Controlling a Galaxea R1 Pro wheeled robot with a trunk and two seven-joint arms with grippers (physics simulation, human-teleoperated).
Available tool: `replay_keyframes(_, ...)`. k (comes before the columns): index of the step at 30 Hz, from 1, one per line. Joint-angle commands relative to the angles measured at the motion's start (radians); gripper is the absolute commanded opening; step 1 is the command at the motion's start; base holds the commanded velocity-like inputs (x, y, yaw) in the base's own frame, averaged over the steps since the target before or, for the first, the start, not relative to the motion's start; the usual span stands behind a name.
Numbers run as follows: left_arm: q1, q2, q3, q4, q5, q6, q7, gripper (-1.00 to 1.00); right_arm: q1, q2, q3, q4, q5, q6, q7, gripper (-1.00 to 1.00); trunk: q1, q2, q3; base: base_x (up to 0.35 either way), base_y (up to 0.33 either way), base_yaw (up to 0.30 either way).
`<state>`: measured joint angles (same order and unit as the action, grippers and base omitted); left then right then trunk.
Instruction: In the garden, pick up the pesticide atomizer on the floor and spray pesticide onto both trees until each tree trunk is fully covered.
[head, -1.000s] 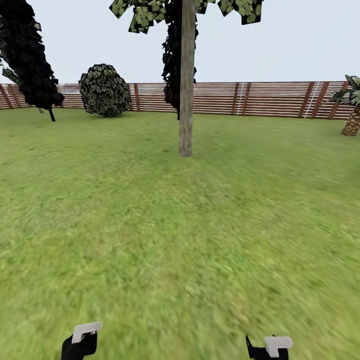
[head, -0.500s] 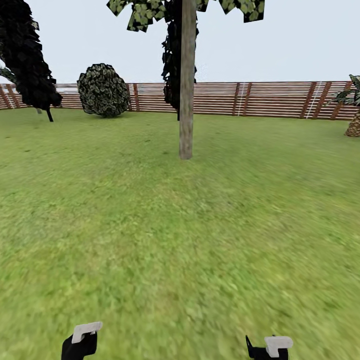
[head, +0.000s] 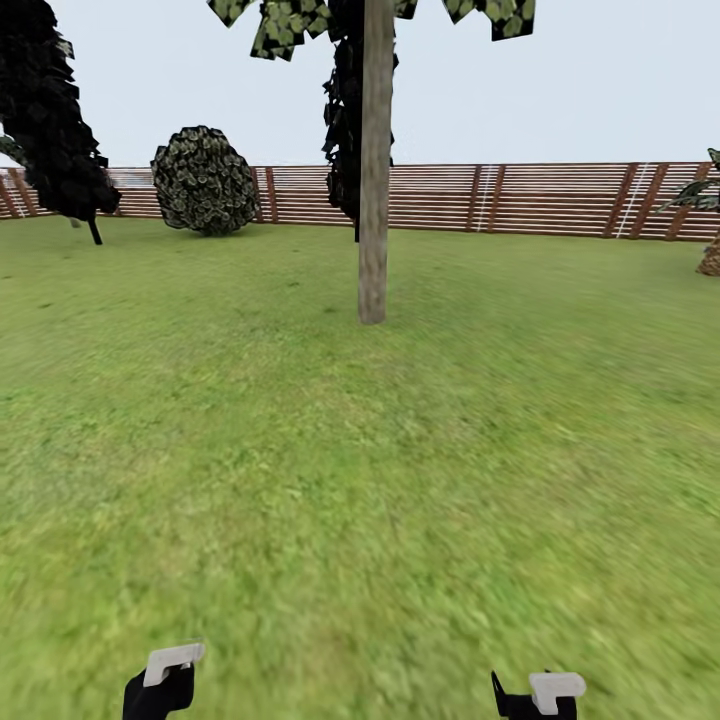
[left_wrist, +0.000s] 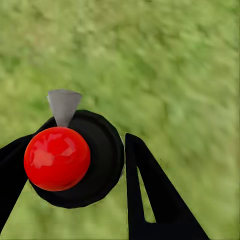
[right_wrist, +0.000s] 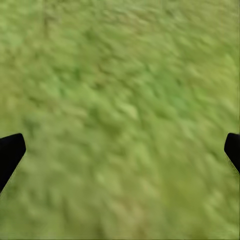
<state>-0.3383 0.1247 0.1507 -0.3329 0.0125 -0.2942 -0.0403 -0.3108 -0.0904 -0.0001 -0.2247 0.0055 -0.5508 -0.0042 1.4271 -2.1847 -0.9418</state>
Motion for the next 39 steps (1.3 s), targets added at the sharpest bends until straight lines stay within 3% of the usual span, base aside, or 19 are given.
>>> replay_keyframes(1,-0.001,0.0,0.004,0.001,0.001,-0.003,-0.004,-1.0,-0.001,0.0,0.0,0.001,0.001,-0.003,0.0,1.0,0.0,0.0,-0.001,0.338,0.0,0.0)
replay_keyframes(39,-0.001,0.001,0.004,0.002,0.001,-0.002,-0.004,-1.0,-0.001,-0.001,0.0,0.001,0.001,-0.003,0.0,1.0,0.0,0.0,-0.001,0.338,0.0,0.0)
